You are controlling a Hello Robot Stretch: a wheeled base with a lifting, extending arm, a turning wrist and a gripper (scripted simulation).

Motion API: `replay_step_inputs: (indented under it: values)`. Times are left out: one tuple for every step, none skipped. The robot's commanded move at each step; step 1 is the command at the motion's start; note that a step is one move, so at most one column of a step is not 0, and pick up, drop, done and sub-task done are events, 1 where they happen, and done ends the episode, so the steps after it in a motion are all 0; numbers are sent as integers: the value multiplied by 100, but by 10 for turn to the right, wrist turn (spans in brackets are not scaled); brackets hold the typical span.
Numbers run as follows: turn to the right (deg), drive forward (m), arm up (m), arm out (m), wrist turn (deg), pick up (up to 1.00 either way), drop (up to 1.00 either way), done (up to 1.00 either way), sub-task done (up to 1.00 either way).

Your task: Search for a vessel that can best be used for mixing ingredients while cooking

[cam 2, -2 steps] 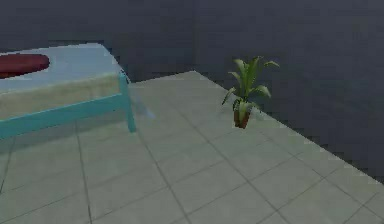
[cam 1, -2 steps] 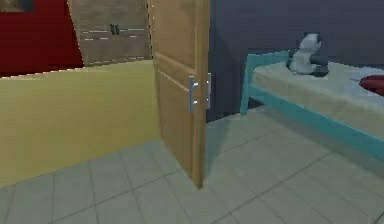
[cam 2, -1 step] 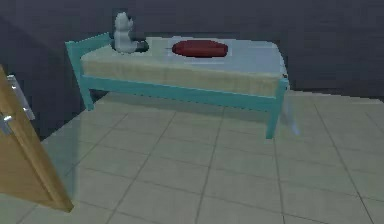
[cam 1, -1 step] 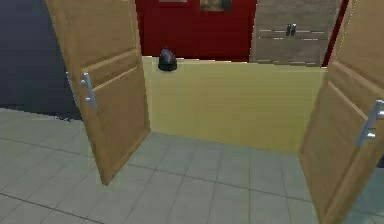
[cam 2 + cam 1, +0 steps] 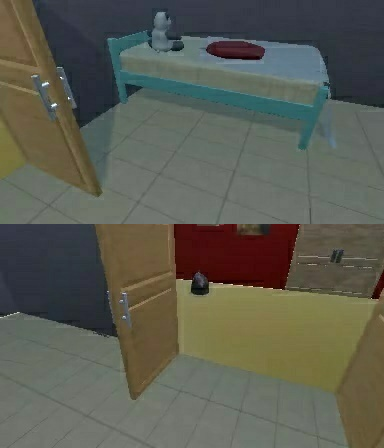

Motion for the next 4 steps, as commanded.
replay_step_inputs:
  values:
    - [0, 20, 0, 0, 0, 0, 0, 0, 0]
    - [-330, 0, 0, 0, 0, 0, 0, 0, 0]
    - [0, 75, 0, 0, 0, 0, 0, 0, 0]
    - [-450, 0, 0, 0, 0, 0, 0, 0, 0]
